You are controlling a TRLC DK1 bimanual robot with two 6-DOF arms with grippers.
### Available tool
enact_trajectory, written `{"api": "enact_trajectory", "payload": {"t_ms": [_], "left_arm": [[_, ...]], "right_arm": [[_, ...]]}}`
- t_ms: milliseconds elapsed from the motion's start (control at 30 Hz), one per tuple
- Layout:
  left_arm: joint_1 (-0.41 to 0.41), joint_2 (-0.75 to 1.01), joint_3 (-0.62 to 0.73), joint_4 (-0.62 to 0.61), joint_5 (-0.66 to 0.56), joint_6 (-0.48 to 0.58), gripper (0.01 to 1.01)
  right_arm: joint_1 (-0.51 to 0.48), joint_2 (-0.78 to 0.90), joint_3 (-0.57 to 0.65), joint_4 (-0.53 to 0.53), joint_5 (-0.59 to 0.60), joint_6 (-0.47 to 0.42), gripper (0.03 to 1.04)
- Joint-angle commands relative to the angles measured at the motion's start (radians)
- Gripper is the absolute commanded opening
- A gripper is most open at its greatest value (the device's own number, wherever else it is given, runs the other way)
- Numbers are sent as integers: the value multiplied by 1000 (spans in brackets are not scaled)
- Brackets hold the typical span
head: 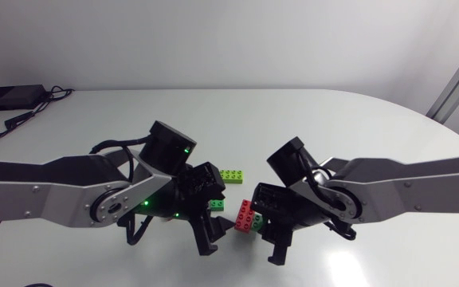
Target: Separate the duplo bricks
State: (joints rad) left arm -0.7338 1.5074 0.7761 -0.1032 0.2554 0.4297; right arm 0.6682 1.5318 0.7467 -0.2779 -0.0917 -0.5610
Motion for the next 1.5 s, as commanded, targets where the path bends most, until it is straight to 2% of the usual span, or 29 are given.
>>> {"api": "enact_trajectory", "payload": {"t_ms": [0, 233, 467, 933, 1200, 1467], "left_arm": [[1, -29, 6, 26, -25, -48, 774], [-36, -59, -34, 102, -133, -94, 774], [-53, -53, -34, 132, -177, -134, 772], [-61, -35, -37, 220, -269, -206, 772], [-64, -56, -55, 273, -285, -233, 774], [-75, -79, -64, 324, -349, -236, 772]], "right_arm": [[16, -10, 42, -10, 32, 102, 361], [14, -6, 145, -104, 87, 237, 362], [2, 5, 209, -150, 89, 319, 362], [-27, -7, 275, -193, 56, 351, 364], [-94, -4, 344, -250, -60, 377, 364], [-96, -7, 364, -274, -82, 391, 364]]}}
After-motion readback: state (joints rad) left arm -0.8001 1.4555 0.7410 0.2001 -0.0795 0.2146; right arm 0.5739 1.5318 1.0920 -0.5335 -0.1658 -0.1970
